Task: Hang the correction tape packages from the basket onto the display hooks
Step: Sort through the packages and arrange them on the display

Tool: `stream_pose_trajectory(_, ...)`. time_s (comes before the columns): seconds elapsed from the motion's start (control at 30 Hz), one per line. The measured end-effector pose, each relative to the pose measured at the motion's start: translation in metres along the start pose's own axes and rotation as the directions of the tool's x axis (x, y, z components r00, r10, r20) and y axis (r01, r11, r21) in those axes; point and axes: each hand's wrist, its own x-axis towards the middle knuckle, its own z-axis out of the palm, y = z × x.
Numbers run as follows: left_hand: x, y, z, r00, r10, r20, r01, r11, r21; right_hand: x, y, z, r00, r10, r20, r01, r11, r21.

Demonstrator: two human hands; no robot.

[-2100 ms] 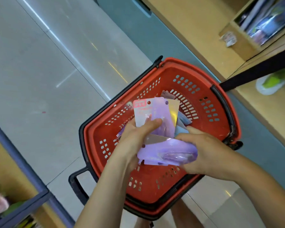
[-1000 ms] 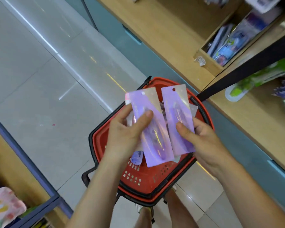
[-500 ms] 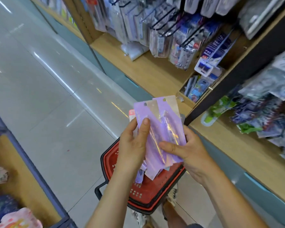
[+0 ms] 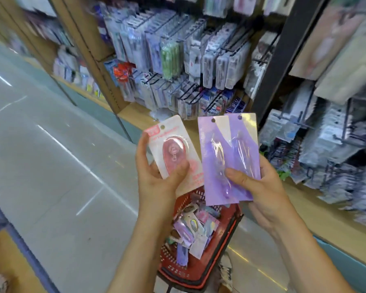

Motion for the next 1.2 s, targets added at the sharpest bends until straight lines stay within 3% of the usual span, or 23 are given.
stream_pose_trajectory(0.07,-0.013,0.023,-0.001,0.998,-0.031,0.06,0.036,0.996,-0.079,-0.023,-0.017,0.009,0.999,-0.045,0.012,0.045,0.999,0.023)
stream_pose_trajectory(0.27,-0.041,0.072,0.008,0.971,0.062,0.23,-0.027,0.988,-0.151,-0.082,-0.063,0.015,0.98,-0.189,-0.061,0.192,0.981,0.041)
stream_pose_trajectory(0.43,-0.066,0.091,0.048,0.852,0.066,0.519,-0.037,0.997,-0.066,-0.119,-0.099,0.01,0.935,-0.33,-0.128,0.33,0.944,-0.022)
stream_pose_trajectory(0.57,-0.083,0.097,0.083,0.781,0.043,0.623,-0.009,0.998,-0.059,-0.141,-0.131,-0.005,0.859,-0.466,-0.213,0.462,0.884,-0.068)
stream_pose_trajectory(0.7,-0.101,0.104,0.124,0.738,0.079,0.67,-0.057,0.997,-0.054,-0.162,-0.162,-0.037,0.797,-0.565,-0.213,0.536,0.824,-0.183)
stream_pose_trajectory(0.87,-0.136,0.106,0.19,0.677,0.241,0.695,-0.356,0.934,0.022,-0.187,-0.205,-0.09,0.717,-0.674,-0.176,0.573,0.714,-0.402)
stream_pose_trajectory(1.03,-0.18,0.11,0.27,0.636,0.347,0.689,-0.497,0.868,0.022,-0.205,-0.258,-0.155,0.668,-0.727,-0.161,0.618,0.661,-0.425)
stream_pose_trajectory(1.2,-0.211,0.125,0.342,0.631,0.424,0.65,-0.489,0.868,-0.092,-0.222,-0.314,-0.2,0.578,-0.808,-0.117,0.715,0.57,-0.405)
